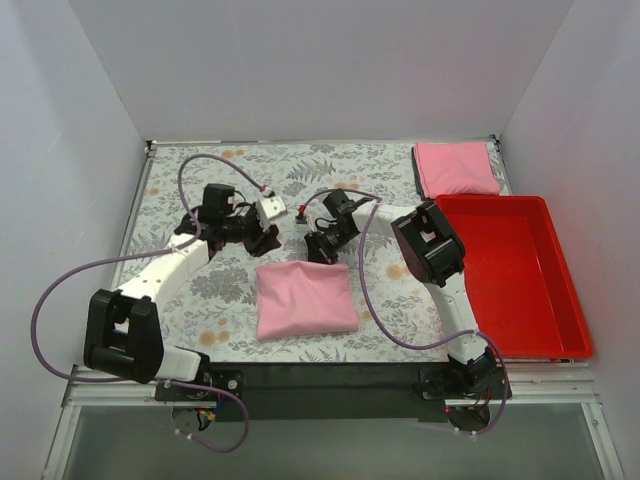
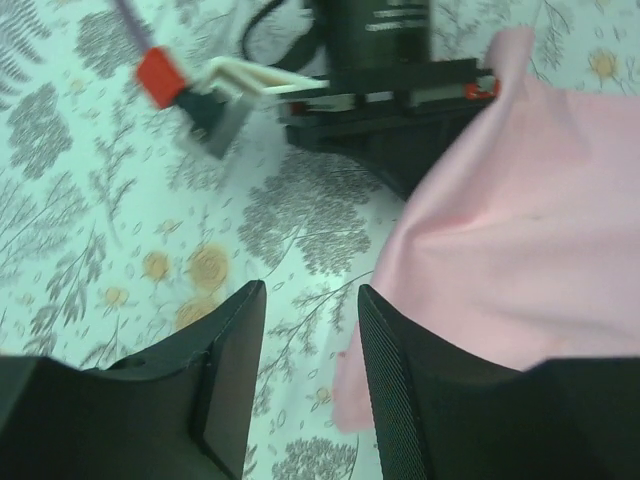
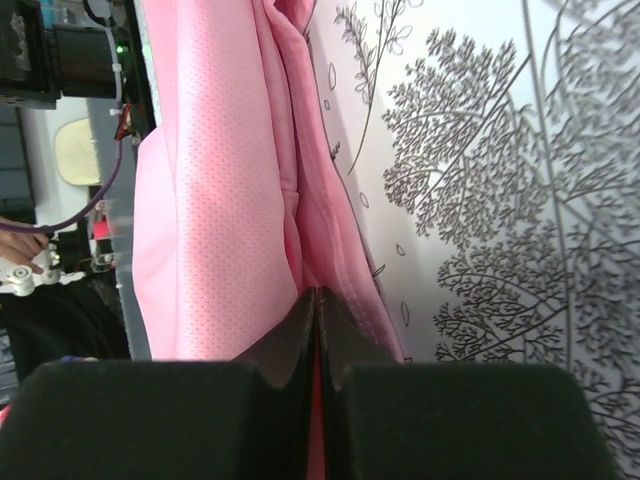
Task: Fold and stack the t-shirts
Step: Fold the tshirt
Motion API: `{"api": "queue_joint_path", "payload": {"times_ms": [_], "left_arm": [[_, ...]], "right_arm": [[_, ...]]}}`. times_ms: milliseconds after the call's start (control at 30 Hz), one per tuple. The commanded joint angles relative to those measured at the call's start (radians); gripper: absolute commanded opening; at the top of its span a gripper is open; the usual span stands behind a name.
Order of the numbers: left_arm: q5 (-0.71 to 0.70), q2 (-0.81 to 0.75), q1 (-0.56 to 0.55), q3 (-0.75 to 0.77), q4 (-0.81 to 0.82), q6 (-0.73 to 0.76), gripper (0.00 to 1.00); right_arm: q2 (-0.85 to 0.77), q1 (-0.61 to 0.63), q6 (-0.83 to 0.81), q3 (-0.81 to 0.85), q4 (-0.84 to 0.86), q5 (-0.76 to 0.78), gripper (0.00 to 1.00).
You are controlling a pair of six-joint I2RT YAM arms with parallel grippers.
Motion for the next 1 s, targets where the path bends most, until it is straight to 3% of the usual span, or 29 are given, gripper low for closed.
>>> {"api": "queue_joint_path", "payload": {"times_ms": [0, 100, 300, 667, 767, 967], "left_arm": [[0.13, 0.052, 0.11, 0.134, -0.263, -0.12, 0.42], [0.207, 0.143, 0.196, 0.18, -0.406, -0.134, 0.47], [0.256, 0.252, 0.247, 0.222, -0.454, -0.162, 0.57], [0.197, 0.345, 0.247, 0.207, -0.444, -0.169, 0.56], [0.161, 0.353, 0.247, 0.202, -0.447, -0.169, 0.56], [0.129, 0.344, 0.247, 0.194, -0.447, -0.177, 0.55]], "right_arm": [[-0.035, -0.004, -0.049, 0.06, -0.042, 0.068, 0.07], [-0.04, -0.006, -0.052, 0.081, -0.048, 0.074, 0.07], [-0.045, -0.004, -0.066, 0.121, -0.079, 0.088, 0.1], [-0.077, -0.017, -0.104, 0.196, -0.128, 0.142, 0.13], [-0.083, -0.034, -0.129, 0.232, -0.146, 0.172, 0.17], [-0.115, -0.083, -0.205, 0.29, -0.232, 0.22, 0.38]]}}
